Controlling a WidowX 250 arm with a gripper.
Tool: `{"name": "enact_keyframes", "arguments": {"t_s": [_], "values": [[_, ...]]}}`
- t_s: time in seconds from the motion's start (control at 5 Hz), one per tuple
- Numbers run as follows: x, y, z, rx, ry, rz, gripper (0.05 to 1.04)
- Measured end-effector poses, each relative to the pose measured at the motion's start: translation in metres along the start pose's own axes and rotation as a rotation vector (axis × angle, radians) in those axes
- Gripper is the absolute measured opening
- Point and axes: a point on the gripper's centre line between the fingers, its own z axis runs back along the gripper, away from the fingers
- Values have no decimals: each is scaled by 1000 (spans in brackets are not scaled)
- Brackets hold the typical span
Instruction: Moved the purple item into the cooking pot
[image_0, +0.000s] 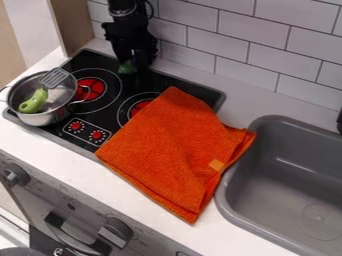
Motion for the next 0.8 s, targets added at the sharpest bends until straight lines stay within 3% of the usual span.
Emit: {"name": "enact_keyframes", "arguments": {"t_s": [0.4, 0.6, 0.8], "values": [[-25, -1, 12, -57, -47, -40, 521], [-29, 3, 31, -102, -108, -23, 521], [-30, 9, 50, -94, -177, -2, 490]]}}
